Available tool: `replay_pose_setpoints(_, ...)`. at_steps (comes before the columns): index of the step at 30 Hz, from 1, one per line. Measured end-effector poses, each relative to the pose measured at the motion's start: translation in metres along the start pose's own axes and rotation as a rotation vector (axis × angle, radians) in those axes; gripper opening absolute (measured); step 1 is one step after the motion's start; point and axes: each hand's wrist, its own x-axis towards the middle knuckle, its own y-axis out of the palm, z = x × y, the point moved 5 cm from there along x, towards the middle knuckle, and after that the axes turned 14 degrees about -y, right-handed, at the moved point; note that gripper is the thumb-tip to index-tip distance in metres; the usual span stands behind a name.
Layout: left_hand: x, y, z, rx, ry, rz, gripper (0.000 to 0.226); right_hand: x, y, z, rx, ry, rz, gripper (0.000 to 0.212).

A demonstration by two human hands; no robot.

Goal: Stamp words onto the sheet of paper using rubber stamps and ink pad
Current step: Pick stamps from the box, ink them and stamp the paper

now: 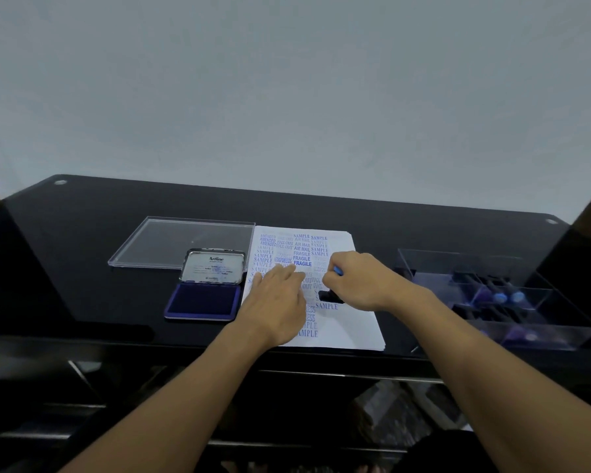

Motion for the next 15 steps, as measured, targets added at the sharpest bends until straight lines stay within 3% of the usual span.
replay_pose_setpoints(15,-0.005,0.007,0.0,-0.008,0.025,-0.011,0.05,0.003,0.018,-0.003,-0.078,-0.068,0.057,0.026)
